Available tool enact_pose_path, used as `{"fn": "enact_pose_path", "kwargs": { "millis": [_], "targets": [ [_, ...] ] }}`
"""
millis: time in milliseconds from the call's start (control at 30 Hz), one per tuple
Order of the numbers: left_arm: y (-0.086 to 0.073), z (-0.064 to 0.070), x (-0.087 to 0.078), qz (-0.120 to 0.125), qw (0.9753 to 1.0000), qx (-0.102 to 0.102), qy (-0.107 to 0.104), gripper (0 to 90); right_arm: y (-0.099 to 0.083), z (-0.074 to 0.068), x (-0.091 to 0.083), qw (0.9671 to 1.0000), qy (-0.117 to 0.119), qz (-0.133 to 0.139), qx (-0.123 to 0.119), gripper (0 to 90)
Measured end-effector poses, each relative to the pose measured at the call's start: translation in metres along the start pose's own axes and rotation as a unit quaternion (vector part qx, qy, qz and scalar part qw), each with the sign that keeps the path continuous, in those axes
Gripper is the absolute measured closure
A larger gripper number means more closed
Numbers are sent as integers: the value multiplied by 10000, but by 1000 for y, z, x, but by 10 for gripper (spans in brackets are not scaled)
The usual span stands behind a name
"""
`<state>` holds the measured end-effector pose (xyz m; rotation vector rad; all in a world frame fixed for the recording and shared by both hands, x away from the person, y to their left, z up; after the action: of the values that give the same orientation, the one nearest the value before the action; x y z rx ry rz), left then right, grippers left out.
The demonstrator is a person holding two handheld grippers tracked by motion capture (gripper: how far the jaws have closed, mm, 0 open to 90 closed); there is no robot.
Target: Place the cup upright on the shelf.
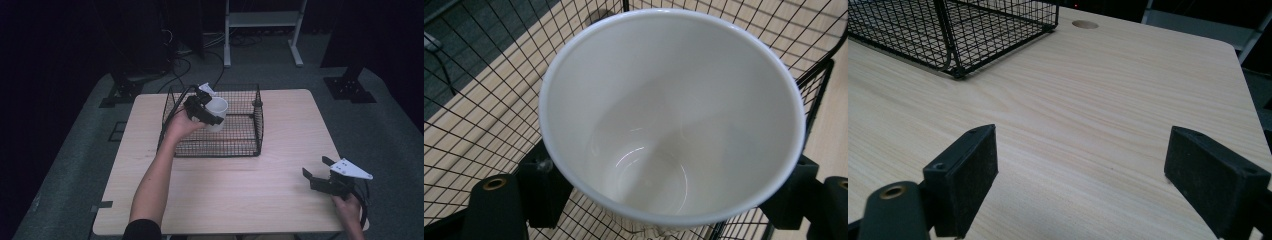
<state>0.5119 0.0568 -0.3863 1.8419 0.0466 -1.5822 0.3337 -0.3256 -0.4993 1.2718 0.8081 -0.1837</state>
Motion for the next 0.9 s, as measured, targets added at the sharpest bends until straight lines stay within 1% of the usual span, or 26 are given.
{"fn": "enact_pose_path", "kwargs": {
  "millis": [133,200,233,300,367,400,567,667,800,833,900],
  "targets": [
    [-2,-4,7,-24,10000,-68,-60,217,0,0,0,10000,0,3,12,131],
    [-2,-7,10,-27,9999,-97,-42,217,0,0,0,10000,3,3,14,131],
    [-3,-8,11,-25,9999,-126,-79,217,0,0,0,10000,5,-1,13,131],
    [-3,-10,15,-57,9999,-150,-52,217,0,0,0,10000,5,0,12,131],
    [-4,-11,18,-94,9998,-167,-103,217,0,0,0,10000,2,2,9,131],
    [-4,-11,19,-112,9998,-160,-86,217,0,0,0,10000,2,3,6,131],
    [-4,-14,27,-170,9995,-205,-147,217,0,0,0,10000,2,3,0,131],
    [-5,-15,33,-248,9994,-188,-165,217,0,0,0,10000,3,6,-6,131],
    [-7,-17,39,-318,9990,-192,-247,216,0,0,0,10000,5,5,-6,131],
    [-8,-18,42,-333,9987,-225,-316,216,0,0,0,10000,4,5,-6,131],
    [-9,-19,44,-379,9986,-213,-288,216,0,0,0,10000,5,4,0,131]
  ]
}}
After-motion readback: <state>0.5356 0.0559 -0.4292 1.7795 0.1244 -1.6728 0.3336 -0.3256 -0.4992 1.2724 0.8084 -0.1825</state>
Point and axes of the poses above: each handheld gripper's, and its own axes: x roughly forward along the jaws, y roughly out of its top, z roughly to its right, the point moved 5 cm from there along x, roughly forward along the jaws, and after that the axes turned 15 degrees about -z, right-handed, at the moved point
